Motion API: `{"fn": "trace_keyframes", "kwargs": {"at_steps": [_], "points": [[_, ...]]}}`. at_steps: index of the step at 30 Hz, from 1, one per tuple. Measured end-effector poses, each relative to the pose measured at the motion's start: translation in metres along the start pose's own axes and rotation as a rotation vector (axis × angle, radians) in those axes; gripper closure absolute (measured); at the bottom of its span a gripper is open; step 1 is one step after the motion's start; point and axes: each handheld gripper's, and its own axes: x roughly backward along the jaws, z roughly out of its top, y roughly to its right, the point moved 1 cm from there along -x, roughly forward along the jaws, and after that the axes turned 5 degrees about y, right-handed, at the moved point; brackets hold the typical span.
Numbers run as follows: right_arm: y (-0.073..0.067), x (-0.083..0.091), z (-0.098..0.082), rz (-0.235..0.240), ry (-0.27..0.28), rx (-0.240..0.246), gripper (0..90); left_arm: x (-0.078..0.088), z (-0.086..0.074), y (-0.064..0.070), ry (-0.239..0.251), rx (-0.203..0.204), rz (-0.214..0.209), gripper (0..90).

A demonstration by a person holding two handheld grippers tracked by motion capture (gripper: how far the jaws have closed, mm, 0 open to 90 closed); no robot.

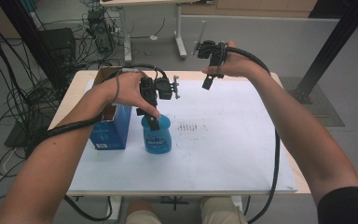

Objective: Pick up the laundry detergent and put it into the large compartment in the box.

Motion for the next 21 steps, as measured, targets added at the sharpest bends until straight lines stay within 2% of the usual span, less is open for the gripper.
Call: {"fn": "trace_keyframes", "kwargs": {"at_steps": [6, 13, 21], "points": [[-0.001, -0.002, 0.001, 0.002, 0.005, -0.006, 6.0, -0.013, -0.003, -0.003, -0.006, 0.007, 0.003, 5.6], [0.000, -0.004, 0.003, 0.002, -0.004, 0.001, 6.0, -0.021, -0.005, -0.006, 0.005, 0.011, -0.004, 5.6], [0.000, -0.006, 0.002, 0.004, -0.003, -0.003, 6.0, -0.031, -0.004, -0.007, -0.015, 0.007, 0.002, 5.6]]}}
